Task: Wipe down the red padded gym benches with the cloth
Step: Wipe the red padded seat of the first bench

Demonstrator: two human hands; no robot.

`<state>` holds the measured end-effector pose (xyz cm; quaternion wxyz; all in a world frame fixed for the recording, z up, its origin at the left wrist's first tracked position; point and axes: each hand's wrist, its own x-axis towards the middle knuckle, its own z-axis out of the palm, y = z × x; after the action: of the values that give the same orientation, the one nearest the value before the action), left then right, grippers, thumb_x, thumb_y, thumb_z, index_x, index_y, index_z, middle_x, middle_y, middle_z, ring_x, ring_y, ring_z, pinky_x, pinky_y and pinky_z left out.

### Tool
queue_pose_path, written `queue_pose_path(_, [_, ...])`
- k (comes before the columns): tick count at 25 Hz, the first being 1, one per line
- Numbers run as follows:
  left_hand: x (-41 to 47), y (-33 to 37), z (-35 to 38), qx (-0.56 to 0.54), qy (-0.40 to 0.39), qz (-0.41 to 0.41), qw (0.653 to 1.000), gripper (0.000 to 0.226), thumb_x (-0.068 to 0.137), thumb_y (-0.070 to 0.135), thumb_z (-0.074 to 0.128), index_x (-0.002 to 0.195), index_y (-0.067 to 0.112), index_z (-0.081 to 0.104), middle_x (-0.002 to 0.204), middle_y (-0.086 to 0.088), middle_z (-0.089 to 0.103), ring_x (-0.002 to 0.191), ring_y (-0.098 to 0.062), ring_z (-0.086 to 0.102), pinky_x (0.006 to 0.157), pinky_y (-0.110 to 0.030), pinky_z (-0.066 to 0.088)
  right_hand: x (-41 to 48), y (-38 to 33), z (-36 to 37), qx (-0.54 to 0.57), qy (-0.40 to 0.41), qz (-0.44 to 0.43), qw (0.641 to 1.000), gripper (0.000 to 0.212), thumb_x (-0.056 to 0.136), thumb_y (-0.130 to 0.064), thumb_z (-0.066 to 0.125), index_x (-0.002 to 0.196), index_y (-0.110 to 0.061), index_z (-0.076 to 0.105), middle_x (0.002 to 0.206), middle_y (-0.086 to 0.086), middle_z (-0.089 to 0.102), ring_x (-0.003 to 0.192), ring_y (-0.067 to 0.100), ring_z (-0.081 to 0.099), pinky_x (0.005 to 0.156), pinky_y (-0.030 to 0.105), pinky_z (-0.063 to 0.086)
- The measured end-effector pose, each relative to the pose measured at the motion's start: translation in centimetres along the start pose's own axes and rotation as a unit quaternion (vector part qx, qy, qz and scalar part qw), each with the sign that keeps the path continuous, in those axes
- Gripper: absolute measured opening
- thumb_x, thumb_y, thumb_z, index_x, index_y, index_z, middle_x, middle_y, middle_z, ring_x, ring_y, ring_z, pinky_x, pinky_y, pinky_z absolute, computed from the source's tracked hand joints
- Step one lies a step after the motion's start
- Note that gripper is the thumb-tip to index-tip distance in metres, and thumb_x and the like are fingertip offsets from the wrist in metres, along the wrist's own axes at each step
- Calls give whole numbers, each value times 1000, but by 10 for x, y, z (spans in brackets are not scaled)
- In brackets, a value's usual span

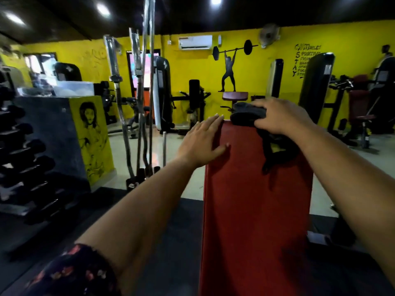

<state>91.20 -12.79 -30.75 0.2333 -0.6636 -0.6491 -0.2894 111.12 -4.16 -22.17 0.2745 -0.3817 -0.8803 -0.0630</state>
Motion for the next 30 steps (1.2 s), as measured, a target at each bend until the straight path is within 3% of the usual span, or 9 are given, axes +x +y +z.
queue_pose_path(3, [8,0,29,-130,74,8,989,77,84,54,51,147,10,40,150,-12,41,143,-27,31,117,-41,27,-11,-19,25,-131,91,-7,987,49,87,-32,60,135,-31,53,131,2,57,115,35,52,80,40,47])
queue_pose_path(6, [14,-20,41,-159,125,67,977,72,86,53,53,139,5,47,138,-13,51,134,-29,42,113,-35,26,-5,-27,38,-110,136,45,984,45,89,-30,58,133,-28,54,125,4,59,110,36,52,72,40,46])
queue_pose_path(11, [20,-40,43,-164,137,191,958,71,84,47,56,138,1,50,134,-16,55,127,-27,43,112,-38,29,2,-40,40,-186,153,139,961,25,82,-31,58,105,-24,61,96,4,62,94,34,57,60,34,42])
queue_pose_path(14, [38,-58,40,-173,119,273,939,71,84,46,57,137,-1,53,131,-18,57,119,-32,51,112,-42,32,-3,-47,43,-215,121,166,955,29,80,-31,61,108,-22,60,102,3,62,97,33,55,60,32,38])
queue_pose_path(17, [44,-68,33,-173,53,295,938,74,82,53,55,139,7,51,130,-15,58,117,-37,56,110,-45,39,-10,-45,34,-184,89,143,968,35,77,-26,65,111,-18,64,108,4,65,93,34,58,61,36,48])
queue_pose_path(22, [84,-52,2,-167,-54,298,938,65,73,58,49,113,9,65,101,-10,65,90,-35,63,71,-40,55,-22,-34,5,-148,-45,178,972,51,76,-36,56,126,-26,58,133,-1,55,118,30,53,87,47,52])
queue_pose_path(24, [96,-49,-4,-199,-169,287,922,69,71,49,52,127,9,60,125,-13,63,113,-35,61,83,-44,56,-20,-42,-16,-120,-127,234,956,61,82,-35,62,142,-29,46,152,-2,39,131,27,41,99,43,45])
queue_pose_path(26, [77,-54,-3,-271,-266,182,907,68,79,31,67,143,15,49,147,-8,49,138,-27,41,106,-44,44,-19,-57,-19,-90,-164,267,945,68,84,-32,64,147,-29,39,158,-1,29,130,31,40,97,41,45])
queue_pose_path(30, [62,-52,-30,-270,-313,116,903,64,94,34,62,152,29,33,158,7,31,149,-11,16,115,-31,27,-19,-83,-26,-91,-214,313,921,69,85,-28,62,148,-28,35,158,1,24,124,37,42,89,45,49])
